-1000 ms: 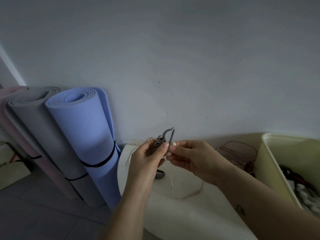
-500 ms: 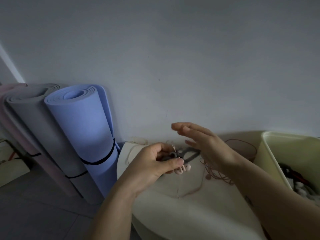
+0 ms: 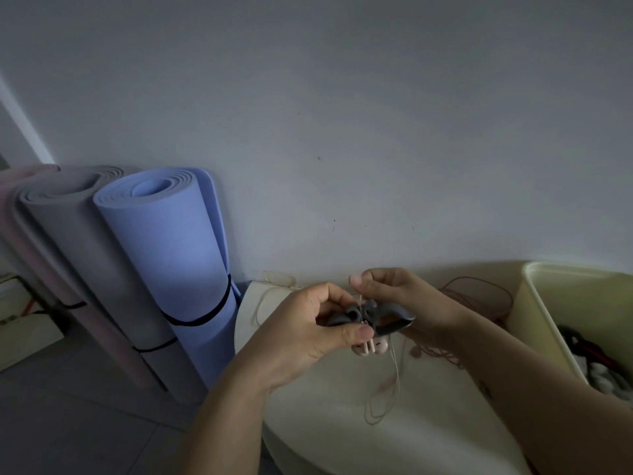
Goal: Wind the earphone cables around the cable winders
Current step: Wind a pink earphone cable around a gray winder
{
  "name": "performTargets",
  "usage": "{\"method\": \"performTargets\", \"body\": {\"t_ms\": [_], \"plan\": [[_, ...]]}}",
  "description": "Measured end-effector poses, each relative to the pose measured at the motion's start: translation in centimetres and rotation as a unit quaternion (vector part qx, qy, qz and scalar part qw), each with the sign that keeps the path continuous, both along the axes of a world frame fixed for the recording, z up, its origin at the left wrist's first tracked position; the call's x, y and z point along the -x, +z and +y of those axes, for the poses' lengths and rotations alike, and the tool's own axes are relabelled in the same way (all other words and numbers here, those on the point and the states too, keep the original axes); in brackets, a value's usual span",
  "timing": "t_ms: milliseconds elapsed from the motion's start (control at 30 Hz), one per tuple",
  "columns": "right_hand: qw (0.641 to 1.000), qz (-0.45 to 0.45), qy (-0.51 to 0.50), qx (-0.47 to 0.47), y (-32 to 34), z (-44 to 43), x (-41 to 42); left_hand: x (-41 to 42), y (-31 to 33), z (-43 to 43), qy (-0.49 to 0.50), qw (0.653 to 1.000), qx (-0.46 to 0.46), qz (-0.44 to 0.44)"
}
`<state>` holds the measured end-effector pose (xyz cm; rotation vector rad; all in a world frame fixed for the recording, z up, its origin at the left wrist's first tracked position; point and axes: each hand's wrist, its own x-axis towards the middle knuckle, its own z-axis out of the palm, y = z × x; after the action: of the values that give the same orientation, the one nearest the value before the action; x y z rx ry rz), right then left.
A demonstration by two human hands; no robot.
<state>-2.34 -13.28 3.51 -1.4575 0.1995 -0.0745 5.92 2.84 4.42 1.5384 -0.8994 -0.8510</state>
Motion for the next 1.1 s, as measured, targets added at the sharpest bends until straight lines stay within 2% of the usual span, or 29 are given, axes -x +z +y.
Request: {"method": "performTargets", "body": {"t_ms": [100, 233, 467, 567, 733, 800, 933, 1100], "plan": [[1.000, -0.001, 0.023, 0.010, -0.8, 0.3, 0.1, 0.1, 0.0, -0.1, 0.021, 1.000, 0.015, -0.002], [0.999, 0.012, 0.025, -0.031, -1.6, 0.2, -0.3, -0.1, 0.2, -0.1, 0.064, 0.997, 0.040, -0.003], [0.994, 0.030, -0.049, -0.089, -1.8, 1.6, -0.5, -0.5, -0.6, -0.4, 0.108, 0.991, 0.073, 0.030], [0.995, 0.012, -0.092, -0.047, -1.2, 2.0, -0.4, -0.6, -0.7, -0.5, 0.116, 0.989, 0.080, 0.050], [0.985, -0.046, -0.167, -0.009, -0.1, 2.8, -0.5, -1.0, -0.9, -1.0, 0.194, 0.951, 0.148, 0.188], [0.980, -0.063, -0.186, 0.043, 0.4, 3.6, -0.4, -1.0, -0.9, -1.2, 0.212, 0.938, 0.159, 0.225], [0.964, -0.072, -0.214, 0.142, 0.4, 4.4, -0.2, -0.4, -1.0, -1.8, 0.239, 0.918, 0.171, 0.267], [0.967, -0.046, -0.204, 0.147, 0.5, 3.6, -0.3, 0.4, -1.1, -2.2, 0.254, 0.907, 0.176, 0.287]]}}
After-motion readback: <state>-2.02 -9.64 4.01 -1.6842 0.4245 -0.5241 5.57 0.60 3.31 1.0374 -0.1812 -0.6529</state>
